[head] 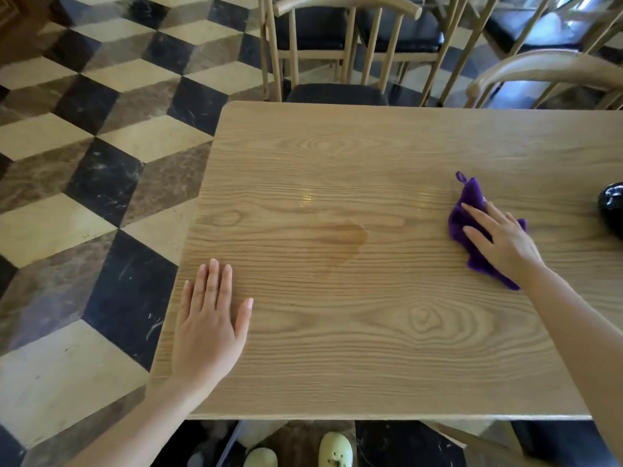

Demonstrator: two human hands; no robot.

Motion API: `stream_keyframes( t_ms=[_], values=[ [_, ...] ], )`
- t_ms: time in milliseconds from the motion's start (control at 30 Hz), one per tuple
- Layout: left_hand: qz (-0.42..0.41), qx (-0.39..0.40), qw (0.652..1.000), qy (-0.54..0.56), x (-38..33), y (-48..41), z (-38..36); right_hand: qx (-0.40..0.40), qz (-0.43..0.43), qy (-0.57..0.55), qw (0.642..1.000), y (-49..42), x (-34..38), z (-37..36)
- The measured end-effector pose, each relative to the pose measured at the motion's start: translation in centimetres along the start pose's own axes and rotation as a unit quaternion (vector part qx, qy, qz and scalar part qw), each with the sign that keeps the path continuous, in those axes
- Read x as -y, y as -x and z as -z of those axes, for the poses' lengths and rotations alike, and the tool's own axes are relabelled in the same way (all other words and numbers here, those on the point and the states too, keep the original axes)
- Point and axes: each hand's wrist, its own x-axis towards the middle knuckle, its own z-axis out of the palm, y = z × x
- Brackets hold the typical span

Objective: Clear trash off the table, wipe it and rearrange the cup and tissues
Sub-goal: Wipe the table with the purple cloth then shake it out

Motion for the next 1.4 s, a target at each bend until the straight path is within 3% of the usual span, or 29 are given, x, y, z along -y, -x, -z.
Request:
stream_keyframes(
  t_ms=[133, 267, 367, 567, 767, 900, 1100, 1400],
  values=[
    [0.000, 0.004, 1.000, 0.002, -0.1, 0.1, 0.0, -0.015, 0.009, -0.058, 0.998, 0.8, 2.9, -0.7],
    [0.003, 0.005, 1.000, 0.002, -0.2, 0.1, 0.2, -0.009, 0.088, -0.061, 0.994, 1.2, 8.2, -3.0],
    [0.002, 0.006, 1.000, 0.005, -0.3, 0.2, 0.3, -0.011, 0.083, -0.119, 0.989, 1.4, 12.2, -4.2],
    [0.000, 0.005, 1.000, 0.002, -0.2, 0.1, 0.4, 0.012, 0.134, -0.103, 0.986, 1.3, 22.3, -8.0],
    [-0.028, 0.026, 0.999, 0.020, 0.2, 0.1, 1.0, 0.015, 0.104, -0.103, 0.989, 0.8, 32.1, -11.7],
    [-0.095, 0.021, 0.995, 0.010, 2.0, 2.7, 1.5, 0.027, 0.097, -0.094, 0.990, 0.8, 35.3, -12.7],
    [-0.121, 0.035, 0.992, 0.008, 3.6, 5.5, 1.4, 0.043, 0.156, -0.071, 0.984, 1.9, 40.9, -14.6],
    [-0.115, 0.026, 0.993, 0.004, 3.6, 5.6, 1.3, 0.046, 0.240, -0.009, 0.970, 2.7, 39.4, -14.3]
  ],
)
